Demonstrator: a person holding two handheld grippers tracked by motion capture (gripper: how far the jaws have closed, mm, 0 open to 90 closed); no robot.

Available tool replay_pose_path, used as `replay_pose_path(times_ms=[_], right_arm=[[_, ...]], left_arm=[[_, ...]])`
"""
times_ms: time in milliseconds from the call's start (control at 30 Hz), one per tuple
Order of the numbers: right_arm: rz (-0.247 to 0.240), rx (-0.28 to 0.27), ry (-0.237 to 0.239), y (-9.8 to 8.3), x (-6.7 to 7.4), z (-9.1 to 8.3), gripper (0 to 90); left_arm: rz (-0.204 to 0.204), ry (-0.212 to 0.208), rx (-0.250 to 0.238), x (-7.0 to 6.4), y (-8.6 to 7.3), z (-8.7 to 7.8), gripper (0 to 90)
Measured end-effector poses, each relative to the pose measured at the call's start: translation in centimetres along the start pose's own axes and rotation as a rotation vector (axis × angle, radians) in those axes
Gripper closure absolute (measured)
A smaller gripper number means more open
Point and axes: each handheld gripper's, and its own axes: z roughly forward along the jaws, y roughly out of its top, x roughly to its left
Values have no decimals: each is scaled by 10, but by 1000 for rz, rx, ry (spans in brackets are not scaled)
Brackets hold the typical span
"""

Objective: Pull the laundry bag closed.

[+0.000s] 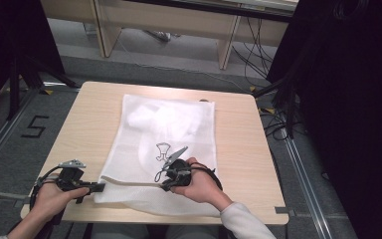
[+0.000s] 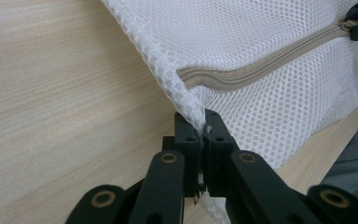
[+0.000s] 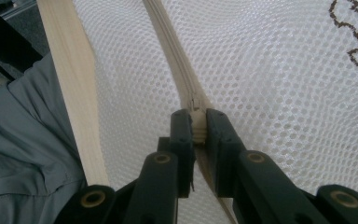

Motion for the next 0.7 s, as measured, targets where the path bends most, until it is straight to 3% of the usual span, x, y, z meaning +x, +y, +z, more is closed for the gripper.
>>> replay_pose_path(times_ms=[567, 700], right_arm=[[20, 2, -5, -7, -1, -6, 826], [1, -9, -5, -8, -3, -5, 826]], left_arm=[[-5, -5, 1, 0, 0, 0, 859], [-5, -5, 0, 0, 0, 0, 859]])
